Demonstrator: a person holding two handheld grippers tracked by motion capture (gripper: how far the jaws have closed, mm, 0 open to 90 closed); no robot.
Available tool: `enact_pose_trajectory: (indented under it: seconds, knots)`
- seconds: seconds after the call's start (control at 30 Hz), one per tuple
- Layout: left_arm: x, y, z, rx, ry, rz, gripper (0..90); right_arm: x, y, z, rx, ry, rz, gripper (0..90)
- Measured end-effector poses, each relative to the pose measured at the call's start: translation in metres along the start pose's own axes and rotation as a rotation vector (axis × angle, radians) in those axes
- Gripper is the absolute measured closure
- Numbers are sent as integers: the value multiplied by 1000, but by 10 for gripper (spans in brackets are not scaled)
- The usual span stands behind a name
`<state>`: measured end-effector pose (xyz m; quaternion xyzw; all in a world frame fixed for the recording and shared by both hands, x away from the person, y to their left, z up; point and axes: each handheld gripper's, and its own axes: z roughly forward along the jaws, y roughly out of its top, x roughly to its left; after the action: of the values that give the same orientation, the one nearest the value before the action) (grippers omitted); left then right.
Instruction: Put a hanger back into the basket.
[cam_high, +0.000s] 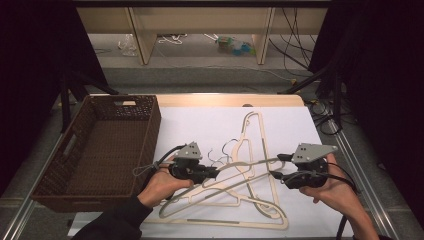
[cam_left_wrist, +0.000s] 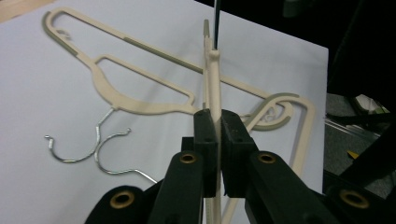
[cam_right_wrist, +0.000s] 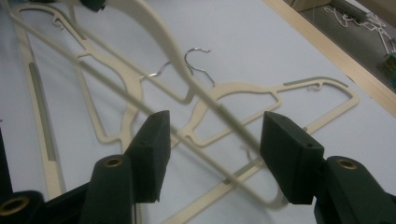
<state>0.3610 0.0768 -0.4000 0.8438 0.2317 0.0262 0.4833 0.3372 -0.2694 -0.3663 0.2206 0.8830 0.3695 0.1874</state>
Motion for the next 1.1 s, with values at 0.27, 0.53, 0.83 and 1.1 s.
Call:
enact_pose_trajectory:
  seconds: [0.27,0.53,0.83,1.1]
  knots:
    - [18,18,-7,13,48,-42,862,8,-14,-3,3,17,10,441]
    - [23,45,-27,33,100,-39,862,14,-25,-4,18,18,30,442]
    - [33,73,-72,64,178,-26,861,20,-33,0,34,42,28,441]
    - [46,79,-123,23,247,-56,861,21,-37,2,33,39,39,438]
